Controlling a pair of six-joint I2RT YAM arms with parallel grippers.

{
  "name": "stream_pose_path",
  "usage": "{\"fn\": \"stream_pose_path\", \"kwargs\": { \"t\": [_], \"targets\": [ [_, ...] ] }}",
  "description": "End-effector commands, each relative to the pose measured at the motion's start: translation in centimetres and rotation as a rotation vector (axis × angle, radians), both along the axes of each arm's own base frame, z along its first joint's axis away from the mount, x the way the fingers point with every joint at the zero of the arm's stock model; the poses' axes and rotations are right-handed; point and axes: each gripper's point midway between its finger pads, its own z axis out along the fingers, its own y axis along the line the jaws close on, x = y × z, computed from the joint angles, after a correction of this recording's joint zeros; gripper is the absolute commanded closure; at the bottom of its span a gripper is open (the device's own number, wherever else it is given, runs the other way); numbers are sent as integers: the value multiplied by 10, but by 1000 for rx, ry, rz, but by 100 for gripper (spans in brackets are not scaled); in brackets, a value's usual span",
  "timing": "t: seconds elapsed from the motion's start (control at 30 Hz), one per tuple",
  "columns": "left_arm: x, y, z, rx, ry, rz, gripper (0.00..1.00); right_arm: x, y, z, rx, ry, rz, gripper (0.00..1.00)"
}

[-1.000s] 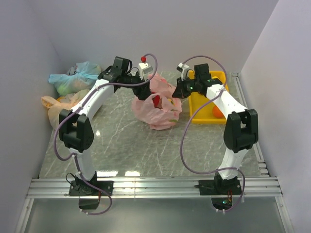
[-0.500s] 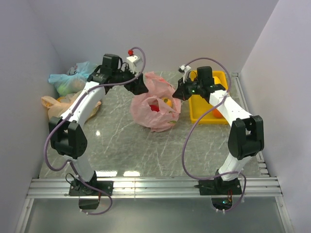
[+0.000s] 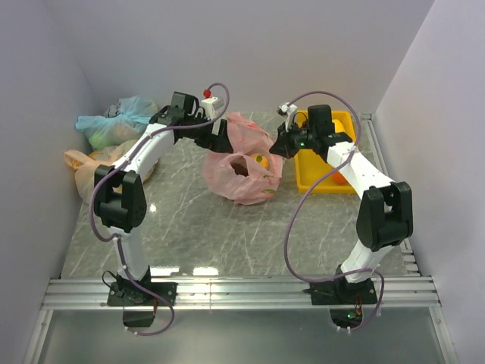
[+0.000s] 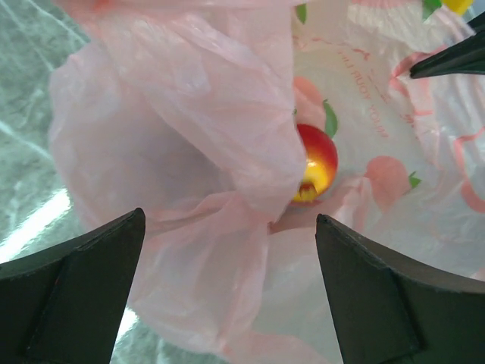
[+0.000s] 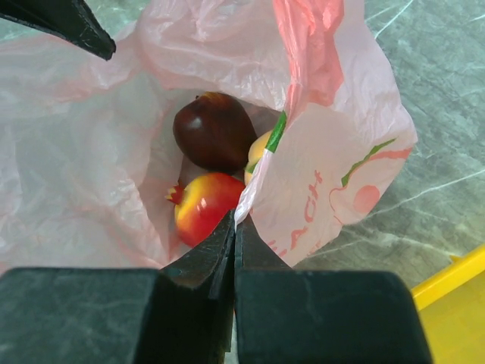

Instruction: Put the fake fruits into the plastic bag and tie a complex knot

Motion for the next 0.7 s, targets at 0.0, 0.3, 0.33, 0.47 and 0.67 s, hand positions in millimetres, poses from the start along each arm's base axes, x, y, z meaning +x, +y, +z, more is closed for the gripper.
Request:
{"fn": "stream_pose_path", "kwargs": {
  "t": [0.0,0.3,0.33,0.47,0.67],
  "targets": [
    [2,-17,19,-93,9,-20,1,-9,2,26,10,-85,37,100],
    [4,-28,23,-118,-13,-48,49,-24,3,28,17,-84,79,98],
    [6,-29,22,-117,-8,-47,59,-24,2,27,15,-81,76,97],
    [9,-30,37,-127,-31,-48,100,-13,-9,37,26,-96,15,79],
    [2,-22,63,-135,-108,-36,100,12,-40,78,113,-110,-134,29]
  ]
}}
